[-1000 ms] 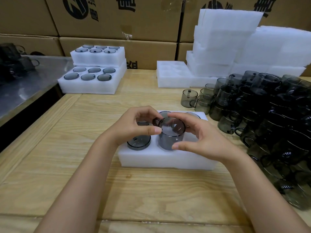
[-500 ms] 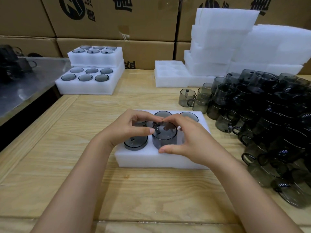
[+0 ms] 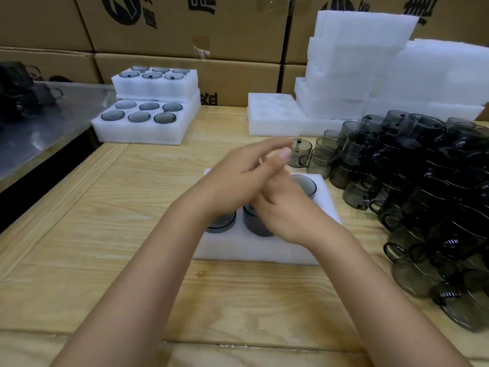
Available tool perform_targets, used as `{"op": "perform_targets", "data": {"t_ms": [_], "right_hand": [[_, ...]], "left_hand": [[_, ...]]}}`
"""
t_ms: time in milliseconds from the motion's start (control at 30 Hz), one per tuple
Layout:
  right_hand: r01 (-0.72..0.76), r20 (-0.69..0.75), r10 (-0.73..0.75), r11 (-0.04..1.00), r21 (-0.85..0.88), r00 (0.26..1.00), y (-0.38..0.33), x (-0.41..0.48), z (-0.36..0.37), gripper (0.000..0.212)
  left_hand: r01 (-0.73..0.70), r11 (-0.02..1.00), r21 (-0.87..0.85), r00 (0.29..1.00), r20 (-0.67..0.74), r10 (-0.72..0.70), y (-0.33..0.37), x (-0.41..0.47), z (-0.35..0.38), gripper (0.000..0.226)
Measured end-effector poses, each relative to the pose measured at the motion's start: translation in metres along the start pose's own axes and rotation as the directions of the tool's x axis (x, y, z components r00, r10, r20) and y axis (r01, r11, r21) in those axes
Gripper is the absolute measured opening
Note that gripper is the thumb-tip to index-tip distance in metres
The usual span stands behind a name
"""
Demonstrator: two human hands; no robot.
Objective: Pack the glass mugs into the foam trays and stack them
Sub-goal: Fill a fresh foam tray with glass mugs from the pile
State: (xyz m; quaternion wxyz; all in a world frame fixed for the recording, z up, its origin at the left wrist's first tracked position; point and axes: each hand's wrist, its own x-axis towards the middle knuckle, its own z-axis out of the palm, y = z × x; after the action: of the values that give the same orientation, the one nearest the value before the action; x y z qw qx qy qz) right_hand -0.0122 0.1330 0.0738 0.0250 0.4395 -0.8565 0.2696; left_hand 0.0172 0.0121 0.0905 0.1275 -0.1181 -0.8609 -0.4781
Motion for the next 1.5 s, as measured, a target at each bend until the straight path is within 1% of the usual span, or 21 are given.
{"op": "perform_targets", "data": {"t_ms": [67, 100, 200, 267, 500, 600, 700, 767, 800, 833, 867, 900, 933, 967, 1000, 1067, 1133, 1200, 1267, 1400, 1500], "right_hand": [[0.074, 0.202, -0.017, 0.957, -0.279, 0.979, 0.000, 0.005, 0.005, 0.051], [0.106, 0.282, 0.001, 0.925, -0.366, 0.959, 0.003, 0.005, 0.006, 0.055], [0.122, 0.401, 0.066, 0.897, -0.426, 0.913, 0.007, 0.000, 0.009, 0.059], [0.115, 0.421, 0.099, 0.884, -0.453, 0.902, 0.007, -0.002, 0.012, 0.060], [0.081, 0.366, 0.128, 0.859, -0.505, 0.922, 0.004, -0.003, 0.016, 0.062], [0.069, 0.292, 0.103, 0.849, -0.524, 0.951, 0.009, -0.004, 0.021, 0.065], [0.007, 0.244, 0.117, 0.890, -0.456, 0.963, 0.013, -0.007, 0.024, 0.064], [-0.022, 0.189, 0.101, 0.926, -0.377, 0.977, 0.014, -0.008, 0.025, 0.058], [-0.032, 0.117, 0.072, 0.949, -0.314, 0.991, 0.015, -0.010, 0.025, 0.050], [-0.047, -0.002, 0.047, 0.980, -0.196, 0.999, 0.015, -0.012, 0.025, 0.040], [-0.078, -0.153, 0.072, 0.997, -0.029, 0.986, 0.014, -0.015, 0.023, 0.032], [-0.092, -0.304, 0.134, 0.985, 0.149, 0.943, 0.014, -0.018, 0.020, 0.028], [-0.085, -0.451, 0.179, 0.971, 0.222, 0.874, 0.016, -0.021, 0.016, 0.026], [-0.094, -0.576, 0.182, 0.979, 0.179, 0.797, 0.019, -0.025, 0.010, 0.026], [-0.135, -0.663, 0.155, 0.988, 0.081, 0.732, 0.026, -0.029, 0.003, 0.027], [-0.240, -0.745, 0.116, 0.969, -0.062, 0.657, 0.043, -0.037, -0.011, 0.026], [-0.368, -0.746, 0.196, 0.927, -0.070, 0.636, 0.065, -0.045, -0.024, 0.029], [-0.537, -0.690, 0.371, 0.843, -0.031, 0.622, 0.083, -0.052, -0.031, 0.038], [-0.650, -0.615, 0.465, 0.753, -0.102, 0.636, 0.093, -0.056, -0.032, 0.042], [-0.712, -0.452, 0.570, 0.655, -0.253, 0.686, 0.101, -0.057, -0.025, 0.041], [-0.725, -0.409, 0.604, 0.624, -0.290, 0.684, 0.103, -0.056, -0.022, 0.038]], "left_hand": [[-0.017, 0.980, 0.200, 0.989, 0.147, -0.013, -0.003, 0.002, 0.010, 0.044], [-0.005, 0.962, 0.274, 0.978, 0.200, -0.052, -0.006, 0.002, 0.015, 0.041], [-0.002, 0.903, 0.430, 0.958, 0.261, -0.122, -0.021, -0.001, 0.025, 0.040], [-0.011, 0.881, 0.472, 0.959, 0.253, -0.124, -0.026, -0.004, 0.030, 0.040], [-0.037, 0.854, 0.519, 0.969, 0.229, -0.098, -0.027, -0.006, 0.031, 0.042], [-0.017, 0.803, 0.596, 0.984, 0.152, -0.092, -0.022, -0.010, 0.033, 0.058], [0.071, 0.703, 0.708, 0.997, -0.075, -0.024, -0.016, -0.018, 0.034, 0.063], [0.115, 0.675, 0.729, 0.976, -0.211, 0.061, -0.009, -0.027, 0.039, 0.066], [0.091, 0.688, 0.720, 0.959, -0.250, 0.135, -0.008, -0.032, 0.044, 0.062], [0.043, 0.702, 0.711, 0.932, -0.281, 0.228, -0.007, -0.036, 0.049, 0.056], [-0.013, 0.700, 0.714, 0.903, -0.293, 0.315, -0.006, -0.039, 0.054, 0.052], [-0.062, 0.685, 0.726, 0.882, -0.282, 0.378, -0.007, -0.040, 0.060, 0.050], [-0.097, 0.663, 0.742, 0.874, -0.255, 0.414, -0.008, -0.041, 0.064, 0.051], [-0.115, 0.630, 0.768, 0.873, -0.225, 0.432, -0.012, -0.042, 0.066, 0.054], [-0.111, 0.586, 0.803, 0.880, -0.195, 0.433, -0.016, -0.042, 0.067, 0.056], [-0.067, 0.494, 0.867, 0.909, -0.150, 0.388, -0.025, -0.043, 0.070, 0.060], [-0.024, 0.460, 0.888, 0.932, -0.147, 0.331, -0.030, -0.043, 0.071, 0.062], [-0.005, 0.462, 0.887, 0.931, -0.165, 0.326, -0.032, -0.040, 0.071, 0.061], [-0.002, 0.459, 0.889, 0.919, -0.179, 0.350, -0.035, -0.037, 0.068, 0.059], [0.004, 0.461, 0.887, 0.919, -0.186, 0.349, -0.041, -0.030, 0.060, 0.053], [0.037, 0.506, 0.862, 0.895, -0.254, 0.368, -0.043, -0.022, 0.055, 0.040]]}}
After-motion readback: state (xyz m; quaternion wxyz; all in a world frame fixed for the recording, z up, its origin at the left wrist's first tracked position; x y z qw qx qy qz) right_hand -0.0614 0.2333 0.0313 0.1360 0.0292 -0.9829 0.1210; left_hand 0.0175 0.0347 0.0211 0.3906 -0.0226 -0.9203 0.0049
